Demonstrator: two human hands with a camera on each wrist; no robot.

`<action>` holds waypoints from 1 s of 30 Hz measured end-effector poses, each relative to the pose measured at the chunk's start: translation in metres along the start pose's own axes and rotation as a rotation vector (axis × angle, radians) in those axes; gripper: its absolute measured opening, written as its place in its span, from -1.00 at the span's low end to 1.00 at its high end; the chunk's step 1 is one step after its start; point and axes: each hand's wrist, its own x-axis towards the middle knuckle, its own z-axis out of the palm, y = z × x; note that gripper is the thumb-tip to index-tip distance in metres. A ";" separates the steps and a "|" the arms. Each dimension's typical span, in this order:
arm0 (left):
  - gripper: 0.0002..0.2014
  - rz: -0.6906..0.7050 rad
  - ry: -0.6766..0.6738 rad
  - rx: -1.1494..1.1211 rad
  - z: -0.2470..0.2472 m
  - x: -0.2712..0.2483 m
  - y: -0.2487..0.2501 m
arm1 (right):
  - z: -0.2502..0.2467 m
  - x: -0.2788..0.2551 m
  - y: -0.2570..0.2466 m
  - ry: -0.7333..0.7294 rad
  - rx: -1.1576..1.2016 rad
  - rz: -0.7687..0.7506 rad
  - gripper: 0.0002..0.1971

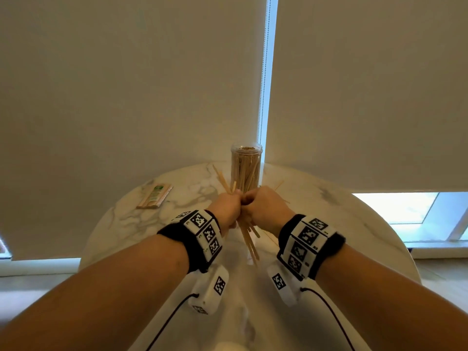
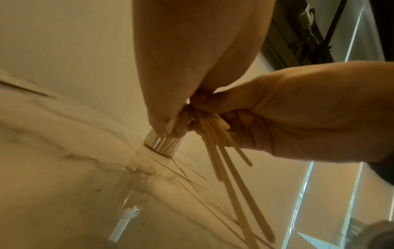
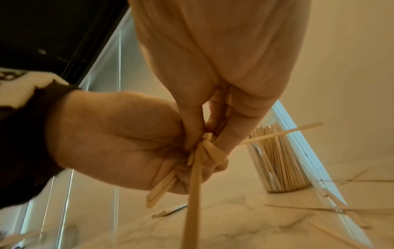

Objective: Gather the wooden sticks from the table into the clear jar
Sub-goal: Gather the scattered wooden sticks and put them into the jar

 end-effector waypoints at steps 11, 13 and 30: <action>-0.74 -0.050 0.073 -0.138 -0.029 -0.008 -0.018 | 0.010 -0.009 -0.006 0.097 0.131 -0.047 -0.82; -0.76 -0.048 0.035 -0.233 -0.032 -0.016 -0.018 | 0.003 -0.007 -0.012 0.176 0.202 -0.072 -0.89; -0.75 0.247 -0.324 0.407 -0.020 -0.056 0.007 | -0.030 -0.011 -0.057 -0.168 -0.880 -0.218 -0.65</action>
